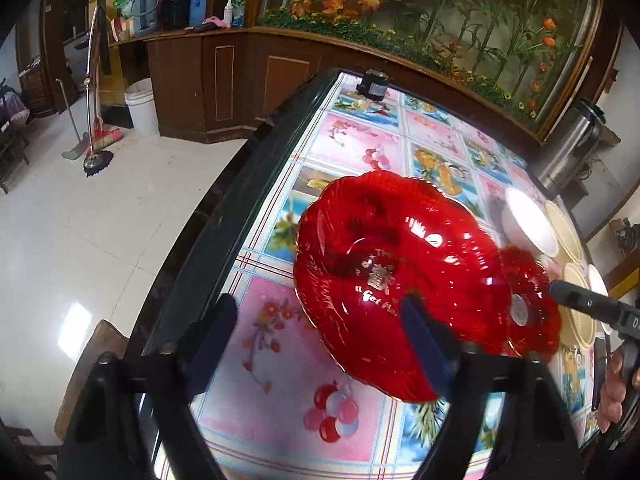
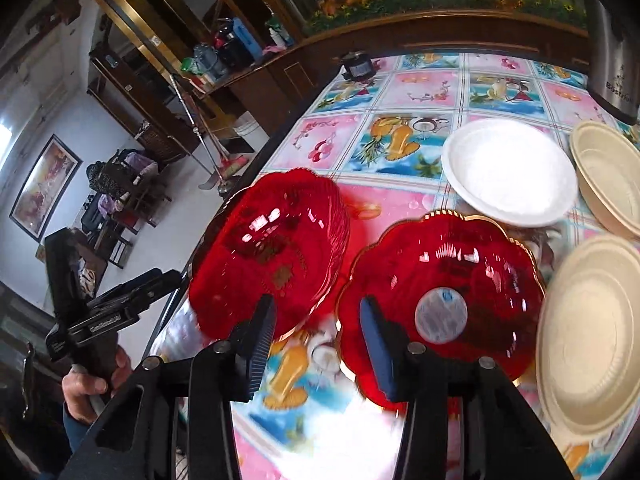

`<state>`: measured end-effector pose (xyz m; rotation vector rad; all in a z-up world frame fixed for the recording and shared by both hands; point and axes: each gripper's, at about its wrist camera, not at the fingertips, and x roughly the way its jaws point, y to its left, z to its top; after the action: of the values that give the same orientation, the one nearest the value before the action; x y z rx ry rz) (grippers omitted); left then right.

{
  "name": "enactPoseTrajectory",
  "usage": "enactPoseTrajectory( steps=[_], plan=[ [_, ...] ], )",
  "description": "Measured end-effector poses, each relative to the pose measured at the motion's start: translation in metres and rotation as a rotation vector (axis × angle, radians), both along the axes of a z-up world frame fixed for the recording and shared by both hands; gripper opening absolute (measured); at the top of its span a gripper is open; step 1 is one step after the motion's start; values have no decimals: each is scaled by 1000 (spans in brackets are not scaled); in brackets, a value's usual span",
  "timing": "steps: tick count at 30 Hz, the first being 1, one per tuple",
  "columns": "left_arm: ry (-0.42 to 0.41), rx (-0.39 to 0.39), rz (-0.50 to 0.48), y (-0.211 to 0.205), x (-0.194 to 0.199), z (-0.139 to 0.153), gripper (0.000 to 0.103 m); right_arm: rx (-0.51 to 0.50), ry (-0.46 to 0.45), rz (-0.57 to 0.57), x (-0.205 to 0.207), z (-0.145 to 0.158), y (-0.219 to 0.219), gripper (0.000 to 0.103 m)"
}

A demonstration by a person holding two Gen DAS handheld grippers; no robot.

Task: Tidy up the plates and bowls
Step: 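Grasp the wedding-print red plate rim with the left tool while the right tool grasps the labeled red plate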

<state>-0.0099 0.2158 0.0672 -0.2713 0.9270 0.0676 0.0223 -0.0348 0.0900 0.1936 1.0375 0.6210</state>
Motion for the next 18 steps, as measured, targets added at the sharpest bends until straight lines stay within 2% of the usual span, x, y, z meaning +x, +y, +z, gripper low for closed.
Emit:
enactPoseTrajectory(
  steps=[5,7,12,17,18],
  plan=[
    [33,-40,-6,3,14,-14,52,3,32,-10,19,-9,6,42],
    [36,-50,4,5,18,-17,52,-2,36,-9,22,-12,8,38],
    [49,-70,35,14,28,-25,50,-31,38,-19,35,-21,16,37],
    [70,-106,18,14,37,-35,26,-43,47,-23,41,-30,19,33],
    [75,-104,13,12,39,-37,24,-43,53,-24,42,-32,20,30]
  ],
)
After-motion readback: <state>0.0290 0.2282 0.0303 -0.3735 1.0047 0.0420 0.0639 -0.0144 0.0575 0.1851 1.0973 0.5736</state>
